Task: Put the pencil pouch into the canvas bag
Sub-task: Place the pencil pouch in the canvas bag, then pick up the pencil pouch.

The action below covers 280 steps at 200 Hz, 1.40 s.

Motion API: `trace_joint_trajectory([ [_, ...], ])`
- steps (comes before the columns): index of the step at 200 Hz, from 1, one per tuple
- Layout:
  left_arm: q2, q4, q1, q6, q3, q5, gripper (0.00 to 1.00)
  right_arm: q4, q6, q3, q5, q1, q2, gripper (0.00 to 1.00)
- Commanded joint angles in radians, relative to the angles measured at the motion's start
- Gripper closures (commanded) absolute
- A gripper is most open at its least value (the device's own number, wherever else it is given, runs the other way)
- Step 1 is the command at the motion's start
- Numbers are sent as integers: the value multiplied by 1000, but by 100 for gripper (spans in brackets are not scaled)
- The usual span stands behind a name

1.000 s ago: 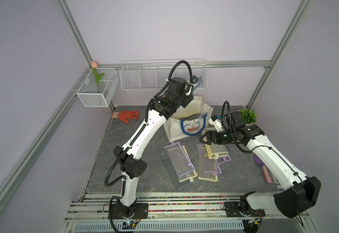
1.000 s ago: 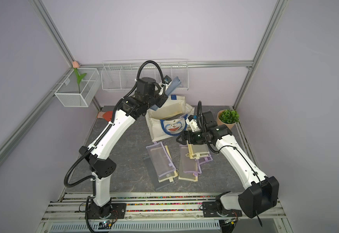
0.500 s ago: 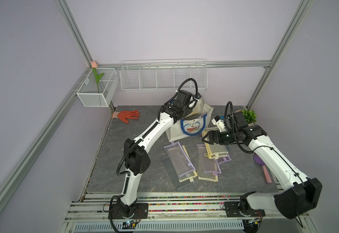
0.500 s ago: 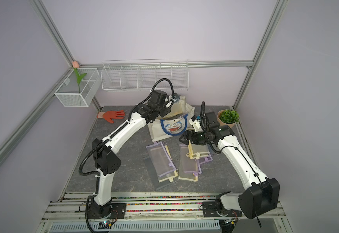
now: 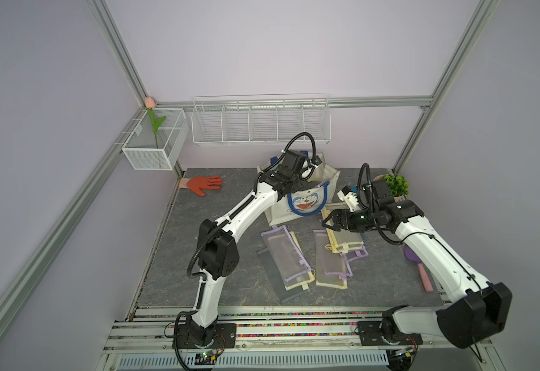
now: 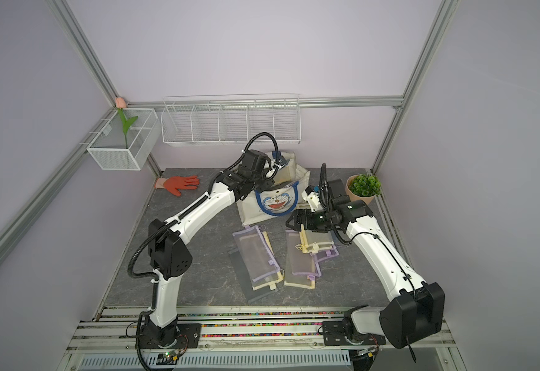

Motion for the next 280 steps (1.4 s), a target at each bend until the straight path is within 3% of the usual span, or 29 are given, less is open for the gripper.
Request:
trace_joint_trajectory([
  [1,-39,16,-1,5,-40,31,100,20,7,-14,-18,-6,-7,6],
  [74,-50,10,-4,-37,-18,78,100,32,16,-26,-21,-7,-6,6],
  [145,-166,36,-9,-47,-134,116,100,41,21,-38,-23,-6,-3,6],
  [185,-120,29,-7,-36,-121,106,100,40,20,-35,-25,-6,0,6],
  [244,9,-5,0,-57,11,42,100,21,6,-20,-11,-6,-14,6],
  [280,-33,-24,-1,-142,22,51,70,21,6,-13,-9,-7,-9,6],
])
